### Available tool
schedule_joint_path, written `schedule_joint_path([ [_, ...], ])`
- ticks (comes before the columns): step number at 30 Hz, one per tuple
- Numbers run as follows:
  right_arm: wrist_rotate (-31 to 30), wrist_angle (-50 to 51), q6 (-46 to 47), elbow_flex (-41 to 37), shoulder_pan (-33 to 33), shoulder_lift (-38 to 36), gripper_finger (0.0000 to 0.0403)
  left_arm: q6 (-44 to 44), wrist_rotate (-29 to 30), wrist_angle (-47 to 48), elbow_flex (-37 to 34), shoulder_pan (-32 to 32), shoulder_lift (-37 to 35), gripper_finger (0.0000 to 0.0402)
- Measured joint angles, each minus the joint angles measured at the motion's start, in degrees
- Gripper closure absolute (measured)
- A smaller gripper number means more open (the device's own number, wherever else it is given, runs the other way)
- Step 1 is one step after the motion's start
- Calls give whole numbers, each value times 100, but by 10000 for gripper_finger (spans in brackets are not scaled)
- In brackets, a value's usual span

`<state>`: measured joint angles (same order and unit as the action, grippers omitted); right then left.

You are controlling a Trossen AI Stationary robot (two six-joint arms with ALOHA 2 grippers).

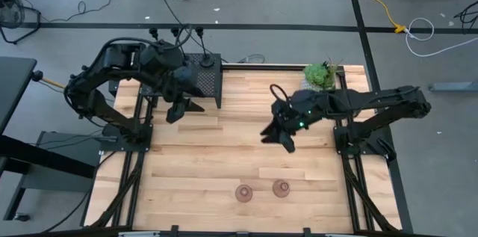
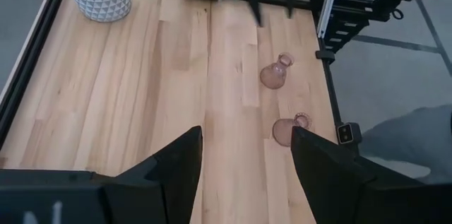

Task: Pick & Place candle stick holders
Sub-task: Put the right pink glass candle holder on the shelf

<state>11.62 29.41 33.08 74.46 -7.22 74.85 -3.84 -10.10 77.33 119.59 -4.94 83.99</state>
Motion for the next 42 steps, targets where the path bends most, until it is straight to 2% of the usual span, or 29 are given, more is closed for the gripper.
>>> schedule_joint_path([
  [7, -3, 111, 1299, 0, -674, 0, 252, 54, 1, -3, 0, -1, 0, 181],
  [13, -68, 812, 2494, 0, -1259, 2, 253, 61, -1, -1, 0, -1, 0, 181],
  [19, -359, 1586, 2942, 0, -1989, 15, 253, 50, -1, -1, 0, 1, 0, 181],
  [28, -2363, 2419, 3243, 0, -3332, 17, 253, -185, 326, -3, 0, -1, 0, 181],
  [32, -3005, 2630, 3692, -126, -3825, 21, 253, -184, 444, -3, 0, -1, 0, 181],
  [36, -3202, 1967, 4065, -702, -4171, 34, 253, -154, 502, -3, 0, -1, 0, 181],
  [42, -3999, 500, 4627, -1908, -4520, 48, 255, -157, 849, -3, 0, -1, 0, 181],
])
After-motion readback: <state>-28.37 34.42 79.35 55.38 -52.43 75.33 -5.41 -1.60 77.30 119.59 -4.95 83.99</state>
